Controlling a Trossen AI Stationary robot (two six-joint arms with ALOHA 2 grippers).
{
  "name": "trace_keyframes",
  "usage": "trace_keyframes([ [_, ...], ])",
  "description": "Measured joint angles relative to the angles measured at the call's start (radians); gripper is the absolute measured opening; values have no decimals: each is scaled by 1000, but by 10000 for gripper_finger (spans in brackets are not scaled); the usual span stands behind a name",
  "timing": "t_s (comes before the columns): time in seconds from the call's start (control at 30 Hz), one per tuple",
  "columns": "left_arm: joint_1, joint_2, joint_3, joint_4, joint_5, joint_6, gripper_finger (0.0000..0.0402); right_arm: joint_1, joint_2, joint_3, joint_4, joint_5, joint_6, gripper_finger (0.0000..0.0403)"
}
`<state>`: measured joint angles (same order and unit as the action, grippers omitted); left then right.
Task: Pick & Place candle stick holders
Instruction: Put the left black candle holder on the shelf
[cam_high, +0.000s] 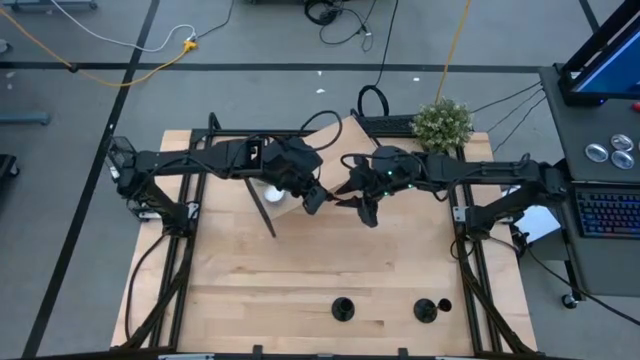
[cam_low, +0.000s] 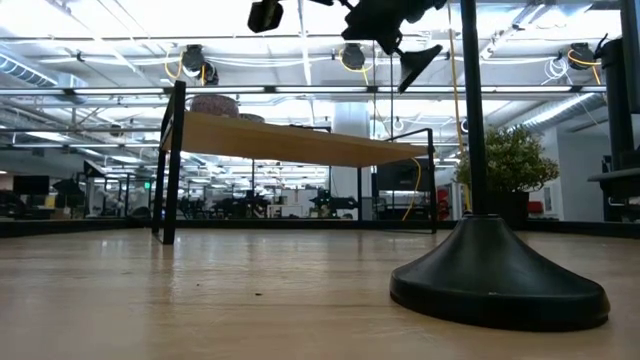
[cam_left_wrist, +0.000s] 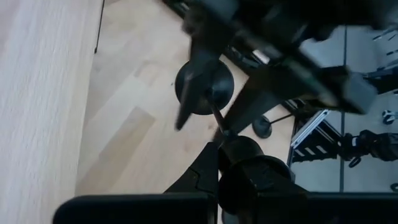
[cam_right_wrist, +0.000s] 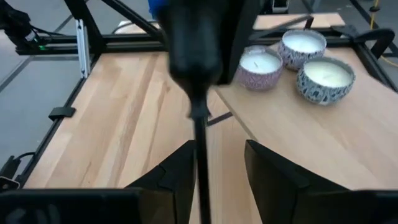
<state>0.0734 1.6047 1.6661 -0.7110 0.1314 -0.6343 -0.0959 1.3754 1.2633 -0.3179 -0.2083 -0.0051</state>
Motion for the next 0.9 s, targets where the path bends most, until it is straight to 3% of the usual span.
trace_keyframes([
  [0.53,-2,36,0,29,22,5,16,0,11,0,13,-3,42,126],
  [0.9,-1,39,0,26,20,6,16,1,11,0,1,-6,33,35],
])
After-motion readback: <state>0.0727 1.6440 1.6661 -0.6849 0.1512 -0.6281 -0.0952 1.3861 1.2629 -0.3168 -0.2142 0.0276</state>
